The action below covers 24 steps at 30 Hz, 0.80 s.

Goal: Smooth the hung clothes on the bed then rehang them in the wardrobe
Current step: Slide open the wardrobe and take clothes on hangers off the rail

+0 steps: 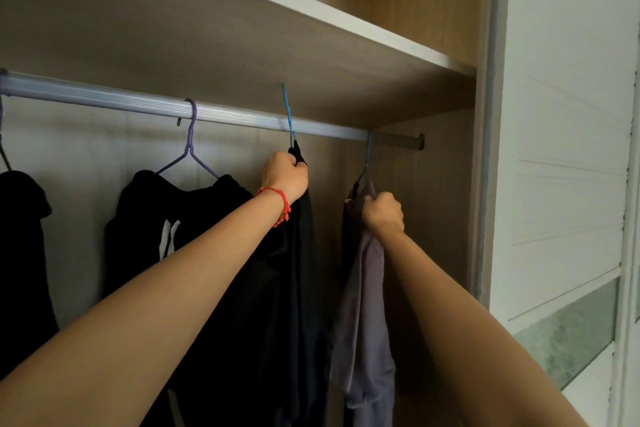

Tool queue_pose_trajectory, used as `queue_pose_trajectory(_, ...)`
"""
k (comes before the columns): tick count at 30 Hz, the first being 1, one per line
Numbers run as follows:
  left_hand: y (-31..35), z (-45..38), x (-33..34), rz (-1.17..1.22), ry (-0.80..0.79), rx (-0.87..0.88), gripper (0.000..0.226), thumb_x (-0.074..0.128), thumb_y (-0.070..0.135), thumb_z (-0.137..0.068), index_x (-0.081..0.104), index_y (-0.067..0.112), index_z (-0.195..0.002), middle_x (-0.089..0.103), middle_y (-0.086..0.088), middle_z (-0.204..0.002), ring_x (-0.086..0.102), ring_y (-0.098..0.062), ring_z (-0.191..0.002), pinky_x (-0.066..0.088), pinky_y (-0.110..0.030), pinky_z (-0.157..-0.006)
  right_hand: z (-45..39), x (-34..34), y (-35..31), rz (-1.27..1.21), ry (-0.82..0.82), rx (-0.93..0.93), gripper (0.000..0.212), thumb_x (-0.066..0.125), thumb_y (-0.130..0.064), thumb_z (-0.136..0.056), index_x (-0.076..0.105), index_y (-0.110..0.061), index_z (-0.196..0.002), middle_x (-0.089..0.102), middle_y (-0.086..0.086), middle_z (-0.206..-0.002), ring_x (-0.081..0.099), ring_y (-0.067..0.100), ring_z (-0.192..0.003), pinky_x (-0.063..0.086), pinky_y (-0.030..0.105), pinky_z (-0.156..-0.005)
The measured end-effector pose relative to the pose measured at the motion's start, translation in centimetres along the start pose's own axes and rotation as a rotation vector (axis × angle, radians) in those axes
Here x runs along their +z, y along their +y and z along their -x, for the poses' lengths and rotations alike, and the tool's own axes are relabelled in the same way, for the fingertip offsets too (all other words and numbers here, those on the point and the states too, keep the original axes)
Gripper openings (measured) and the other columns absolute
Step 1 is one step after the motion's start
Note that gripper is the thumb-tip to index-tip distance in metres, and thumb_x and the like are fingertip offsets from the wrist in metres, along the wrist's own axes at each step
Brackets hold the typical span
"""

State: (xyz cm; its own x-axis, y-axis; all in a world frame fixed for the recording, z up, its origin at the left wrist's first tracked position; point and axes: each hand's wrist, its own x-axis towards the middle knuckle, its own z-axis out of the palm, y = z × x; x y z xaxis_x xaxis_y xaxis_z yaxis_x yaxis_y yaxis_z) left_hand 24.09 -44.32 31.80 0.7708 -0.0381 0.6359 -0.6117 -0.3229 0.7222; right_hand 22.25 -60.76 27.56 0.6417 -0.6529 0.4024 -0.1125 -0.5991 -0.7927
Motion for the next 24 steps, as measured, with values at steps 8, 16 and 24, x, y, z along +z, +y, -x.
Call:
queue_pose_trajectory(8,-0.6,1.3,1.5,0.022,-0.001,0.049,0.045,0.05,0.007,-0.087,0.03,0.013,-0.047,0.031,-0.003,-0.05,0.034,-0.014,-0.046,0.03,-0.023,-0.044,0.1,-1.8,0.9,-0.234,0.16,-0.088,0.033,0.043,-0.027,-0.096,0.059,-0.001,-0.106,0.064,0.015,-0.099,0.062,0.03,-0.094,0.051,0.041,-0.082)
queue_pose_trajectory(16,-0.5,4.1,1.9,0.123,-0.023,0.019,0.048,0.05,0.005,-0.085,0.024,0.014,-0.046,0.023,-0.003,-0.05,0.027,-0.018,-0.048,0.029,-0.024,-0.053,6.7,-1.9,4.3,-0.305,0.209,-0.222,0.023,0.044,-0.024,-0.096,0.058,-0.006,-0.09,0.054,0.0,-0.072,0.051,0.008,-0.063,0.038,0.022,-0.057)
queue_pose_trajectory(24,-2.6,10.2,0.1,0.218,-0.144,-0.04,0.045,0.051,0.006,-0.086,0.026,0.013,-0.049,0.021,-0.002,-0.051,0.024,-0.015,-0.047,0.022,-0.025,-0.05,14.6,-3.9,8.5,-0.254,0.295,-0.182,0.034,0.046,-0.02,-0.095,0.053,0.003,-0.07,0.045,0.002,-0.058,0.039,0.013,-0.054,0.03,0.022,-0.05)
